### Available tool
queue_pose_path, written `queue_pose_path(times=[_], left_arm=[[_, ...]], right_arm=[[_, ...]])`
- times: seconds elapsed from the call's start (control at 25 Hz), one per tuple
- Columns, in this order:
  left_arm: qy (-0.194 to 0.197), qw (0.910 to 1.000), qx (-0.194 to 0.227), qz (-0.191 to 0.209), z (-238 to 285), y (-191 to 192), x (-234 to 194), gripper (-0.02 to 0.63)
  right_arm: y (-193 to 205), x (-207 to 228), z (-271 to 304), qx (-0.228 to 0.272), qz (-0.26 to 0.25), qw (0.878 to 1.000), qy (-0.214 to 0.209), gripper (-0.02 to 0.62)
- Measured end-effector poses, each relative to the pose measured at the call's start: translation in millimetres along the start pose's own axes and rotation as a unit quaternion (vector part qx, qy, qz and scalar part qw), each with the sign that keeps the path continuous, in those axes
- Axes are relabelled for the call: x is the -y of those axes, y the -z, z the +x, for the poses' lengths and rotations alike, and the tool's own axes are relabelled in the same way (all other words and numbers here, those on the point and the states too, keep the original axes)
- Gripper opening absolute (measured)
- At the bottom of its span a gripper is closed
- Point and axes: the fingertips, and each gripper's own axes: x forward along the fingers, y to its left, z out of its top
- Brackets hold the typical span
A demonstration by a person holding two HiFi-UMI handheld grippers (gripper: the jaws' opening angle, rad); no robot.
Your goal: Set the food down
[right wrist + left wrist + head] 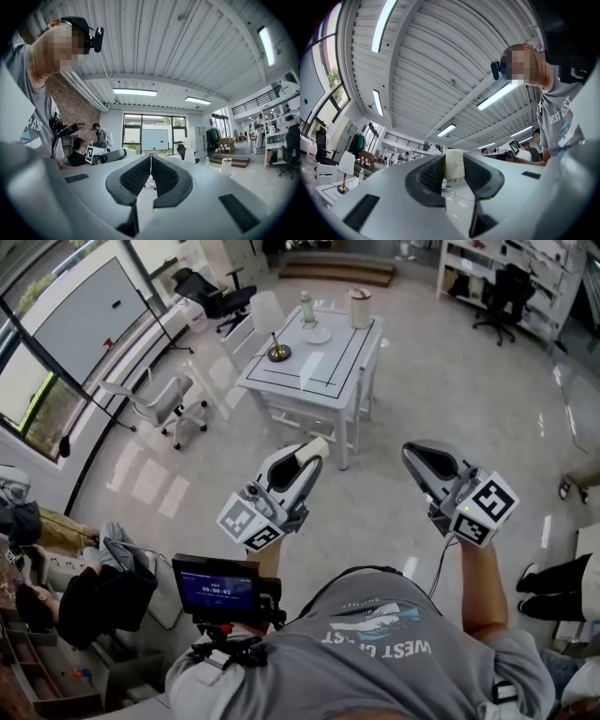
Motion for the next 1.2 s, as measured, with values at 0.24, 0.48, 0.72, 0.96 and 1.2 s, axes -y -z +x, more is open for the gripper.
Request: queue_pose_path(times=[0.24,0.48,0.72,0.96,1.2], left_arm=[[0.003,1.0000,0.004,0.003,14.3,-3.0,-8.6,0.109],[-0.015,0.9999,-0.006,0.002,54.1,13.7,-16.9,0.109],[-0.060,0.9982,0.001,-0.001,92.0,41.7,-23.5,0.109],[-0.078,0.9969,-0.002,0.014,146.8,55.3,-12.1,0.109],[-0.104,0.9943,-0.014,0.016,162.9,67.3,-53.6,0.109]], right_arm=[[-4.4,11.7,7.3,0.000,-0.002,1.000,-0.006,0.008],[3.5,47.3,5.3,0.001,0.022,0.999,-0.027,0.008],[19.5,95.0,0.4,-0.026,0.025,0.997,-0.069,0.008],[9.0,136.0,-22.4,-0.032,0.027,0.993,-0.110,0.008],[17.7,183.5,11.3,-0.033,0.045,0.991,-0.121,0.008]])
